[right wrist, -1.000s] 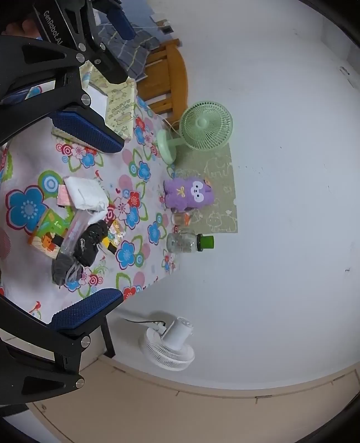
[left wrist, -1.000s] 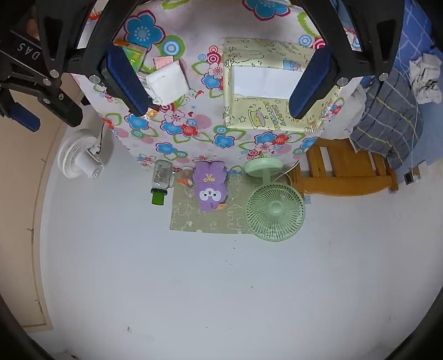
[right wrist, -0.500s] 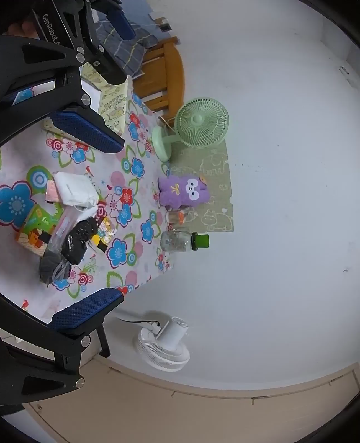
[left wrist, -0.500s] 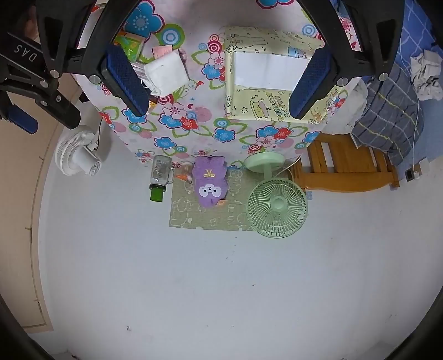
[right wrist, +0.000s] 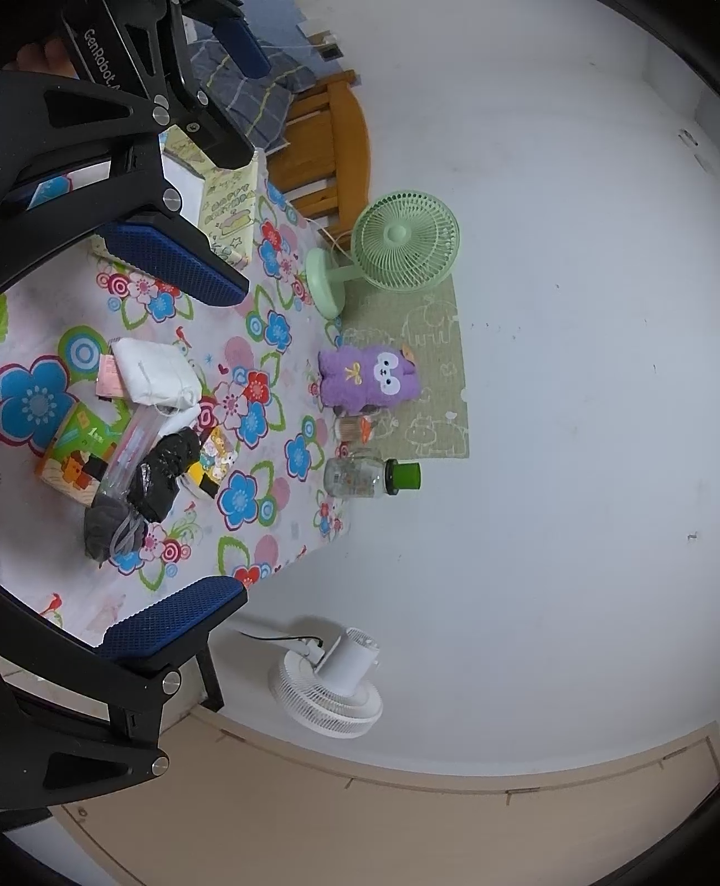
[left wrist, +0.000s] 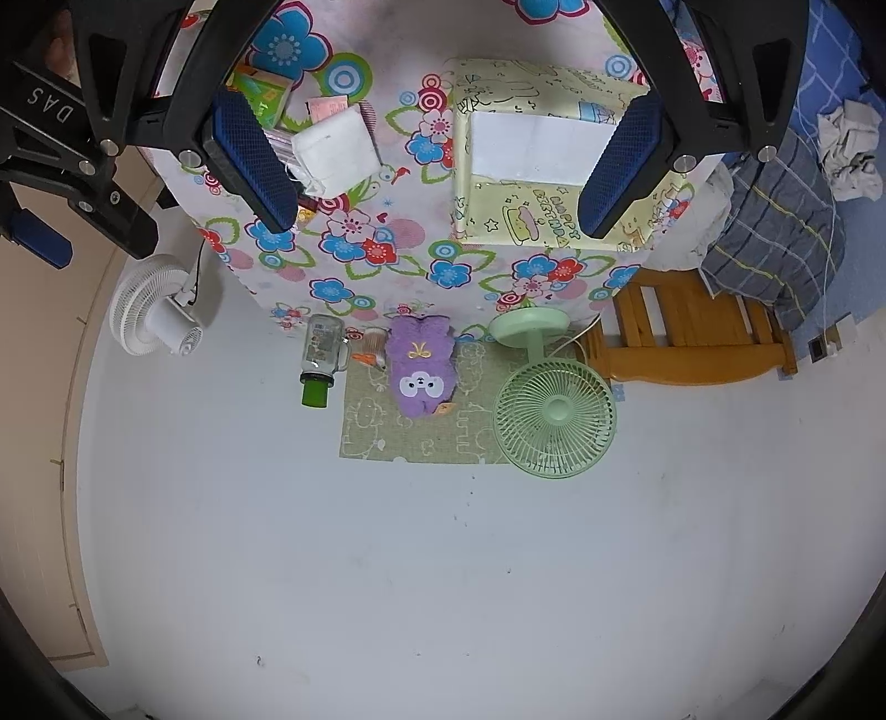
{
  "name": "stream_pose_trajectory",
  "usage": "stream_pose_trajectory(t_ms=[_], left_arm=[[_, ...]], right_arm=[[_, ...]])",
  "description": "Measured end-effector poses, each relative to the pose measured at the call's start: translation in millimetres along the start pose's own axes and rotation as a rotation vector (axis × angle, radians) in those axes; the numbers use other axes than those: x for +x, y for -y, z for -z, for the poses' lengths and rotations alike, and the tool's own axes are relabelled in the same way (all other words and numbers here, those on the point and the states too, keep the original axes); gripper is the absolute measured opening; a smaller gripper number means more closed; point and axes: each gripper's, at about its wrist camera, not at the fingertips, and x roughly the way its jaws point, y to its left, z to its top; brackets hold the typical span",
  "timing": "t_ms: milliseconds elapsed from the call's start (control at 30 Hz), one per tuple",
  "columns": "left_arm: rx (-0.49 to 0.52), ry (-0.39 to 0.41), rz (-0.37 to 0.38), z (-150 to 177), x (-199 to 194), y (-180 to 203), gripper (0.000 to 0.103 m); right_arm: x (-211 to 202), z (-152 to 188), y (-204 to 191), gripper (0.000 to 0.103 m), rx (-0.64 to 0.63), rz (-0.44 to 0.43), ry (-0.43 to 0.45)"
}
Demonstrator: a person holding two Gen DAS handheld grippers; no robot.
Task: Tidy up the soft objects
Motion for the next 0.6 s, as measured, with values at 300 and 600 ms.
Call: stream_pose_trajectory(t_ms=[300,600], left_arm=[[-0.008,-0.001,0.028,0.9,-2.3,-0.4,0.102],[0.004,0.012,0.025,2.0,-7.6,3.5,0.102]], right_arm=[[-4.4,1.5,2.5,0.099,0.004,0.007,0.005],[-4.6,0.7,2.6,0.099,0.011,0.002,-0.001]])
